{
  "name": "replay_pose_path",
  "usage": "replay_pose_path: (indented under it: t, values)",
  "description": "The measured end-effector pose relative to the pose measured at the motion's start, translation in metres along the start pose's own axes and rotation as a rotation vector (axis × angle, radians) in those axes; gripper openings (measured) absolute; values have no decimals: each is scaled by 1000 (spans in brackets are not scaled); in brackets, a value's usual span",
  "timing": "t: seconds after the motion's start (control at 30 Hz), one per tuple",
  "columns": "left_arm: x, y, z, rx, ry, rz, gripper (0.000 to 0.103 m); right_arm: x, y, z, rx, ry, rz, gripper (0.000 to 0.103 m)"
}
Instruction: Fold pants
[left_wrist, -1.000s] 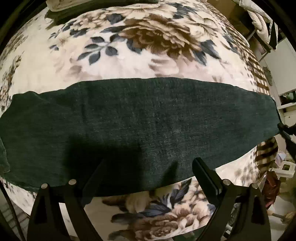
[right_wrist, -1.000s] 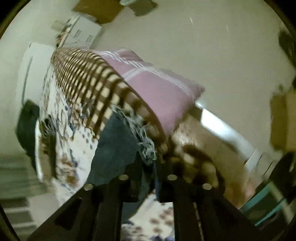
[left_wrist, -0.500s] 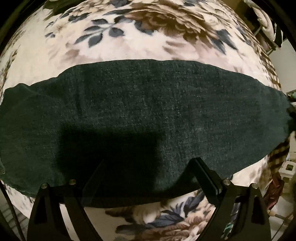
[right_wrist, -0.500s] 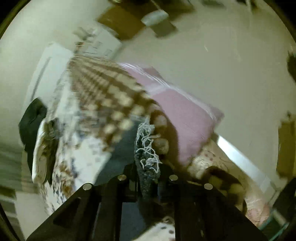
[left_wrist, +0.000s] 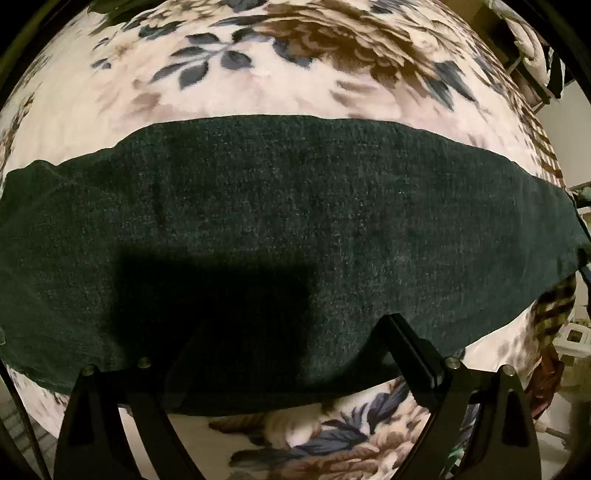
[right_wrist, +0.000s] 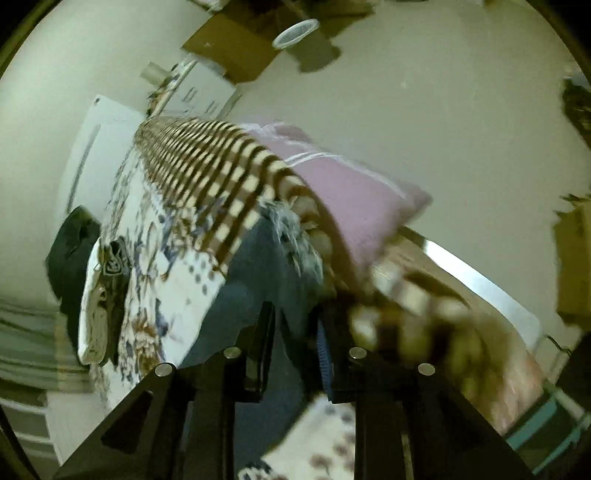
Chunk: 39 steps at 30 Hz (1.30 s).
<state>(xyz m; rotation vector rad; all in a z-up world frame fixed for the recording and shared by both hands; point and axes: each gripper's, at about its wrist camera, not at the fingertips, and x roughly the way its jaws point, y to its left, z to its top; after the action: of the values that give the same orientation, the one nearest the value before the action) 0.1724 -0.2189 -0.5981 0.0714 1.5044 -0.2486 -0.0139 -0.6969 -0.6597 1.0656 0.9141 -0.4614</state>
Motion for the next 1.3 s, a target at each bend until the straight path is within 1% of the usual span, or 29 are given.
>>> replay_pose_path:
  t: [0.03,0.07,0.1,0.13,0.17,0.2,0.23,0.27,0.33,0.37,0.43,0.5,0.57,0.63,0.73,0.77,0.83,0.93,1.0,1.07,1.13,1.2,1.3]
  values:
    - [0,-1,0,0,0,1,94,-7,-5,-5,23,-13,3,24]
    - [-1,-2,0,-3,1,2,94,-13,-11,-12,55,-20,11,27]
    - [0,-2,0,-6,1,3,94,-15,-18,-18,84,-15,30,39]
    - [1,-2,-2,-9,1,6,94,-12,-24,-23,111,3,64,47]
    - [1,-4,-3,-9,2,10,95,-5,-31,-27,141,27,86,61]
    - [3,-5,-3,-6,4,11,96,6,-35,-29,165,49,121,62]
    - [4,-7,-2,-1,7,9,100,19,-36,-29,176,77,169,62]
    - [8,-9,-1,5,12,8,102,29,-37,-28,177,95,177,62]
    - [14,-12,0,18,23,19,103,52,-34,-21,168,108,157,62]
    - [16,-12,0,19,26,23,103,64,-34,-14,163,100,117,62]
    - [19,-13,2,17,30,24,103,74,-32,-6,167,93,128,62]
    - [21,-13,1,13,30,22,103,75,-23,0,160,75,159,61]
    - [22,-15,0,11,25,22,103,66,-6,0,87,51,180,60]
    - [22,-16,-1,12,21,23,103,57,3,-4,34,46,172,58]
    - [22,-15,-3,13,22,24,103,43,10,-14,-26,43,158,51]
    - [23,-14,-3,13,25,24,103,40,12,-17,-35,42,167,47]
    - [24,-15,-3,13,28,24,103,36,15,-24,-39,41,173,47]
    - [19,-12,-1,14,31,24,103,40,15,-27,-20,36,155,47]
    - [20,-12,1,14,35,26,103,49,8,-18,13,22,124,47]
    - [20,-12,3,14,36,25,103,58,-4,-5,67,15,143,47]
    - [20,-12,3,13,34,25,103,67,-4,7,84,22,159,49]
    - [21,-13,4,10,32,26,103,71,3,12,48,29,163,49]
    - [22,-12,4,3,35,21,103,57,21,5,-36,11,205,44]
